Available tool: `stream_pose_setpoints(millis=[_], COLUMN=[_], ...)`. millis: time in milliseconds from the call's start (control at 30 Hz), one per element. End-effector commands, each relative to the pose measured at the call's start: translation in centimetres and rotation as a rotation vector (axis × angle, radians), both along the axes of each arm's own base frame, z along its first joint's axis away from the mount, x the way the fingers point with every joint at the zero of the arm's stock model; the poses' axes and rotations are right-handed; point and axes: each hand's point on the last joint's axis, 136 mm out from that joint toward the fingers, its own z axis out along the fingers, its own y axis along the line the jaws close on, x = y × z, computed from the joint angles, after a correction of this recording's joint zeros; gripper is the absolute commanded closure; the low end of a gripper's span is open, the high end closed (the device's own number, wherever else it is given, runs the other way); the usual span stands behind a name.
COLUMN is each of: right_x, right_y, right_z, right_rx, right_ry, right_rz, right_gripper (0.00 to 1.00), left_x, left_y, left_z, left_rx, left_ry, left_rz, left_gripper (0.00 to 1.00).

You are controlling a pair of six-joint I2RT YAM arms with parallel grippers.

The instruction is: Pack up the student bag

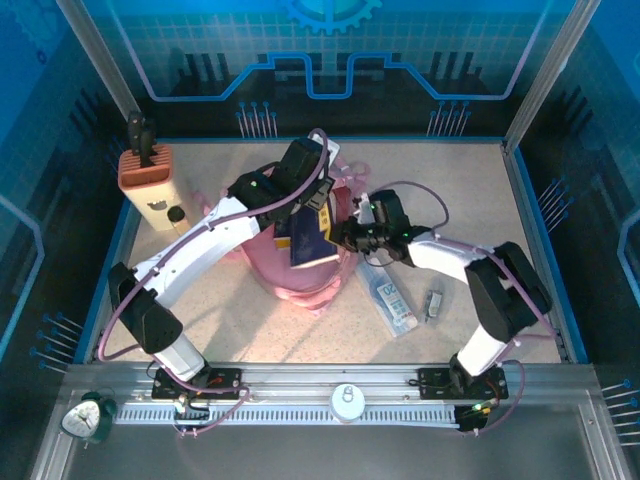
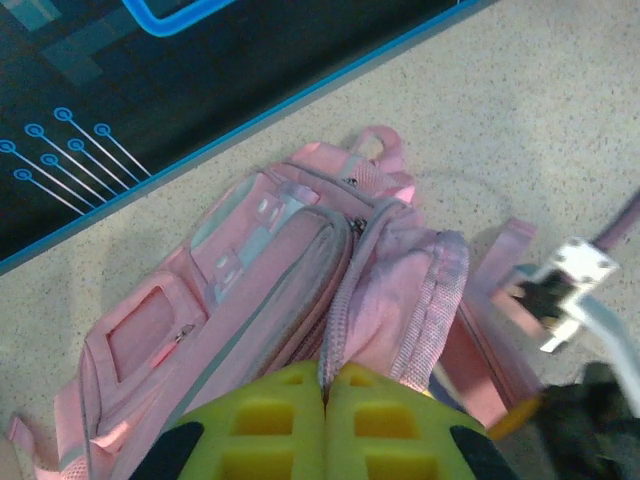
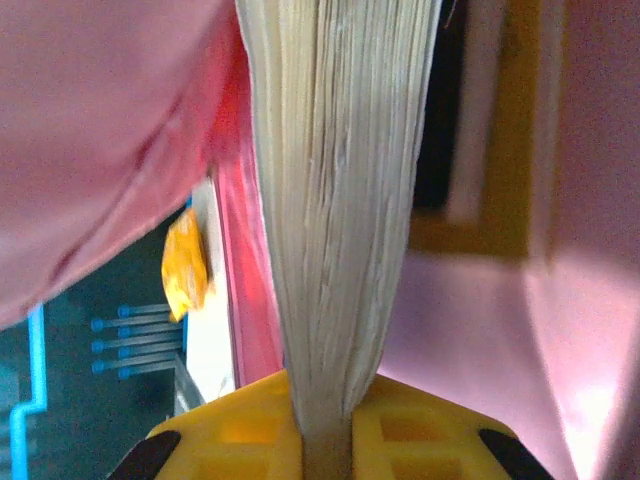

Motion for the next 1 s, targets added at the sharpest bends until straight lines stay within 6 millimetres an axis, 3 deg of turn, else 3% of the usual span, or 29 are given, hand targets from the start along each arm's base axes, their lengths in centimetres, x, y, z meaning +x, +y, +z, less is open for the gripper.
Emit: stream_pose_setpoints(millis=[0, 67, 133, 233, 433, 533, 833, 900, 967], right_x=[4.9, 6.8, 8.2, 7.7, 3.4, 0.9, -4.1, -4.7, -5.4], right_y=[1.8, 2.1, 2.5, 2.0, -1.2, -2.4, -8.8, -9.9, -10.8], right_z=[2.3, 0.7, 0.2, -0.2, -0.3, -0.9, 1.6, 2.1, 2.4], right_rx=[0.022, -0.033, -0.057, -0.124, -0.311, -0.319, -0.384, -0.391, -0.4], right_ry=[-0.152, -0.15, -0.164, -0.163, -0.215, -0.203, -0.282, -0.288, -0.285], right_rz=[-0.07, -0.095, -0.098, -0.097, -0.098, -0.078, -0.138, -0.147, -0.148], right_gripper=[0.81, 0.79, 0.67, 0.52, 0.47, 0.48, 0.41, 0.4, 0.39], left_x=[1.3, 1.6, 1.8, 1.9, 1.8, 1.2, -2.2, -3.2, -4.5], left_y=[-0.4, 0.0, 0.3, 0.8, 0.5, -0.1, -1.4, -1.9, -2.0], left_z=[5.1, 5.0, 4.8, 4.5, 3.1, 1.9, -5.9, -7.1, -8.0], left_rx=[-0.127, -0.127, -0.142, -0.174, -0.201, -0.235, -0.318, -0.365, -0.417], left_ry=[-0.12, -0.118, -0.113, -0.093, -0.045, 0.008, 0.25, 0.304, 0.347], left_rz=[0.053, 0.089, 0.115, 0.154, 0.155, 0.14, 0.104, 0.091, 0.087], left_gripper=[1.0, 1.0, 1.0, 1.0, 1.0, 1.0, 1.0, 0.9, 0.73])
